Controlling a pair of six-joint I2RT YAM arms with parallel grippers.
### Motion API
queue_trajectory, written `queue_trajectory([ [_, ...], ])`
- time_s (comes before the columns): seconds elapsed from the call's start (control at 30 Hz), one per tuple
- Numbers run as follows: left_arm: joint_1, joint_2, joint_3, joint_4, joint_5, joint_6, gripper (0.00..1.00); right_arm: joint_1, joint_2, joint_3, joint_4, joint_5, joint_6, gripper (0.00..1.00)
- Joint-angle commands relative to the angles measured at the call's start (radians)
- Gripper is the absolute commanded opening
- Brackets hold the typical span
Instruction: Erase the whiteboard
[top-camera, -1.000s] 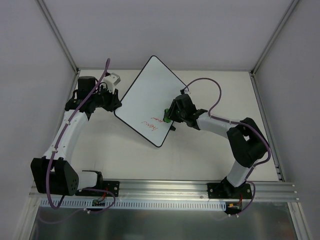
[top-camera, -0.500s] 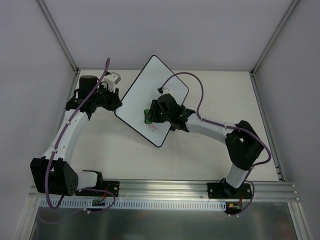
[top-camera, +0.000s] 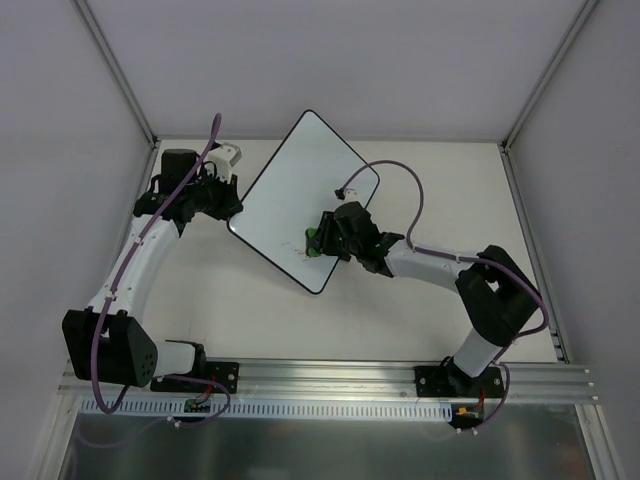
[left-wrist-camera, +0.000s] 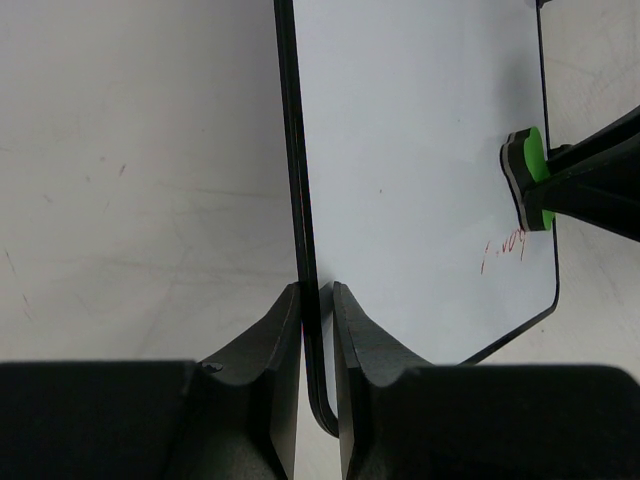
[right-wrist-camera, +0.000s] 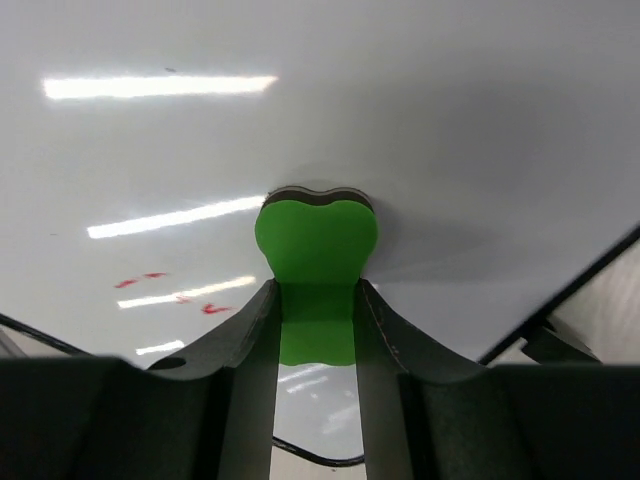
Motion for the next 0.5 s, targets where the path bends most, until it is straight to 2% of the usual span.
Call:
queue_trajectory([
  [0.0, -0.021, -0.004, 0.043, 0.029, 0.011, 0.001, 0.0, -0.019, -0.021, -0.104, -0.022, 0.052, 0.016, 0.0],
  [0.23, -0.021, -0.005, 0.04, 0.02, 0.017, -0.004, 0.0, -0.007, -0.044, -0.124, 0.001, 0.026, 0.021, 0.0],
  [0.47, -0.021, -0.01, 0.046, 0.015, 0.023, -0.002, 0.0, 0.076, 0.016, 0.071, -0.001, -0.015, -0.042, 0.01],
])
